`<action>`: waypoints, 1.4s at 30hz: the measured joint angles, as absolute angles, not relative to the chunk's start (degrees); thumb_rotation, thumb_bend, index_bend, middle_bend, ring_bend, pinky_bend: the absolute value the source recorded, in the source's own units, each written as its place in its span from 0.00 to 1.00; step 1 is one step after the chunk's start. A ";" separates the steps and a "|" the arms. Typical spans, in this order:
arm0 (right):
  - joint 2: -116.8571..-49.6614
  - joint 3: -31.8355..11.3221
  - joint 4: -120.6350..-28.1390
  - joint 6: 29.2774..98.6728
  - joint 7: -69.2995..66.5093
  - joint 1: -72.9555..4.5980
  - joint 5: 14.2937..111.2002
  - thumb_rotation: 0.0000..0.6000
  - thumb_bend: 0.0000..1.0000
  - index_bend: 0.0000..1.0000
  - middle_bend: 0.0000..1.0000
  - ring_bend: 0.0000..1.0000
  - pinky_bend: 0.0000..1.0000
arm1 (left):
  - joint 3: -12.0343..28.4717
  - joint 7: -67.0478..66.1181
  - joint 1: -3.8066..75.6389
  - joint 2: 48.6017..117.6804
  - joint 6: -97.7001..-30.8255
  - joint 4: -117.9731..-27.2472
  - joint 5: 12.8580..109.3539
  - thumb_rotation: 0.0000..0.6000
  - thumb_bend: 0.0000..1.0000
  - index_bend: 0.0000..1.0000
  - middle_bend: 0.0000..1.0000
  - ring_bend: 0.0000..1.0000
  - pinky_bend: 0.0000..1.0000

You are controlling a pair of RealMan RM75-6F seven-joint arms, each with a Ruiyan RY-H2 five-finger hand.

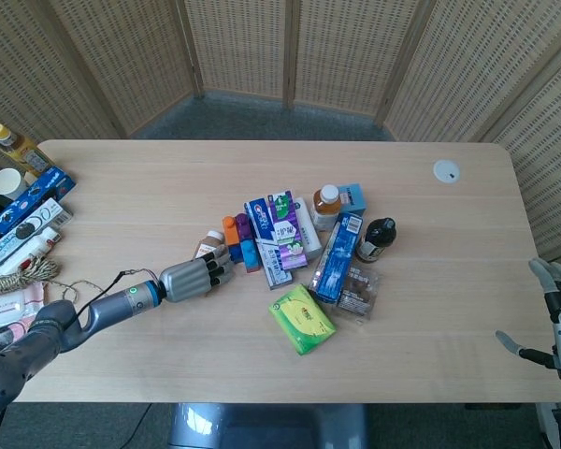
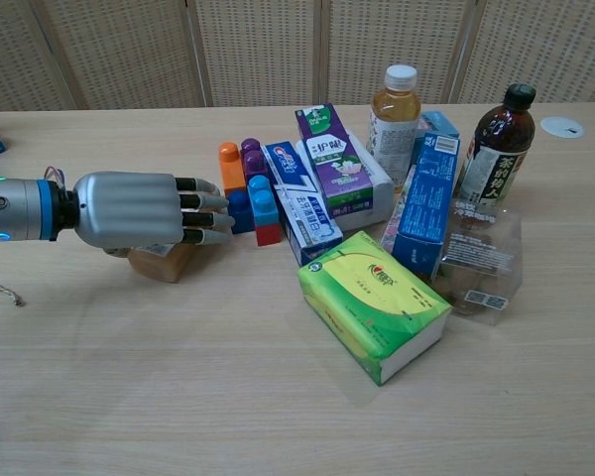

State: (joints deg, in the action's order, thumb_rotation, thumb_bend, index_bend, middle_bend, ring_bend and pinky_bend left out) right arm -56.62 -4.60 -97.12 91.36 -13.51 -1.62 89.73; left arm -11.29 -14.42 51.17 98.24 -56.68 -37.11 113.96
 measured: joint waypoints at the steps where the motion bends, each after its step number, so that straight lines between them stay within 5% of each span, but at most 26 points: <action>1: -56.64 -4.61 -97.12 91.40 -13.47 -1.60 89.73 1.00 0.00 0.00 0.00 0.00 0.00 | -11.41 -14.49 51.05 98.62 -57.11 -36.43 113.85 1.00 0.15 0.36 0.18 0.21 0.49; 7: -56.60 -4.61 -97.23 91.80 -13.37 -1.49 90.04 1.00 0.00 0.00 0.00 0.00 0.00 | -12.59 -14.61 50.35 100.62 -58.14 -33.38 113.48 1.00 0.15 0.64 0.47 0.47 0.65; 11: -56.48 -4.52 -97.39 92.00 -13.52 -1.38 90.36 1.00 0.00 0.00 0.00 0.00 0.00 | -13.28 -14.31 49.92 101.47 -59.52 -32.20 113.43 1.00 0.16 0.72 0.55 0.54 0.71; 24: -56.21 -4.22 -97.80 92.02 -13.94 -1.35 90.98 1.00 0.00 0.00 0.00 0.00 0.00 | -11.78 -13.57 49.34 95.94 -69.65 -40.25 112.11 1.00 0.17 0.73 0.56 0.55 0.72; 42: -55.63 -3.54 -99.13 93.30 -14.01 -0.90 92.98 1.00 0.00 0.00 0.00 0.00 0.00 | -4.90 -23.09 49.13 72.82 -76.98 -73.85 109.57 1.00 0.17 0.73 0.57 0.55 0.73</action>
